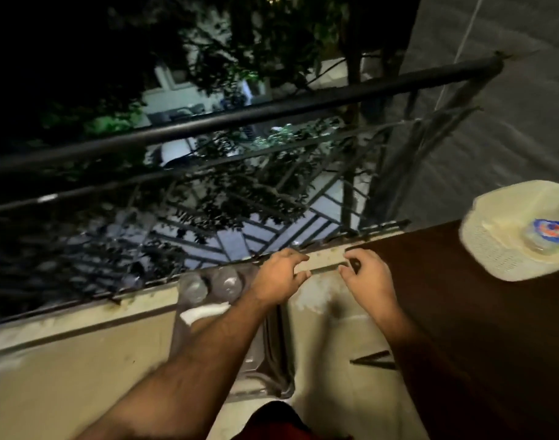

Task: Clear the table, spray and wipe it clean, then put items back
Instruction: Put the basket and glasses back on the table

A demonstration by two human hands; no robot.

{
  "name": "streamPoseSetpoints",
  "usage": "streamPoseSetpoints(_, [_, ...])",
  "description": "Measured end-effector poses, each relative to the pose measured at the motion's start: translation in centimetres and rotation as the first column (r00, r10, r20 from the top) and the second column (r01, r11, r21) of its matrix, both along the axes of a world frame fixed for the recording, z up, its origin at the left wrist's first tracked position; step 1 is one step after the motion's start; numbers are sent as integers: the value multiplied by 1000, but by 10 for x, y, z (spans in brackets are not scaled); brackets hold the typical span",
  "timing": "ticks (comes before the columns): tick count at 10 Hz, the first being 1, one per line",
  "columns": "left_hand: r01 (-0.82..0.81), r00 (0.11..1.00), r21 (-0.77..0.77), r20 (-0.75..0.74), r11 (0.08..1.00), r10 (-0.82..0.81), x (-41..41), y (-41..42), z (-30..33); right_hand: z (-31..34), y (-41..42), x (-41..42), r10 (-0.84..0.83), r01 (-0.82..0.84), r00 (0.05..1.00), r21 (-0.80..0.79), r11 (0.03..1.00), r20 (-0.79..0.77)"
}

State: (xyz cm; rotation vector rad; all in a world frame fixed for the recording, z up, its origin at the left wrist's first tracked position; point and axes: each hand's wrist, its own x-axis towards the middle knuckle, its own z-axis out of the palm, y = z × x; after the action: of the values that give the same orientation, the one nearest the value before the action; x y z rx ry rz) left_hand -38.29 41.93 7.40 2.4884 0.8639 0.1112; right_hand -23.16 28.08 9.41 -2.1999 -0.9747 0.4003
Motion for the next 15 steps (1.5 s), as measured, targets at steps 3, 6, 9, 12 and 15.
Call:
streamPoseSetpoints(3, [-375, 921, -33, -128, 927, 368, -202, 64, -28, -31, 104, -142, 292, -306, 949, -128, 943, -117])
streamPoseSetpoints(6, [-399, 899, -93, -238, 912, 369, -269, 157, -80, -83, 186, -202, 272, -340, 931, -306, 889, -245])
streamPoseSetpoints(9, [-413, 886, -152, -294, 898, 358, -249, 226, -191, -161, 269, -221, 282, -325, 946, -452, 831, -162])
streamPoseSetpoints(12, [-364, 912, -199, -273, 910, 305, -240, 252, -266, -265, 299, -220, 341, -291, 939, -446, 846, 33])
streamPoseSetpoints(15, [-358, 925, -206, -209, 911, 317, -226, 246, -225, -230, 290, -213, 286, -245, 957, -403, 882, 42])
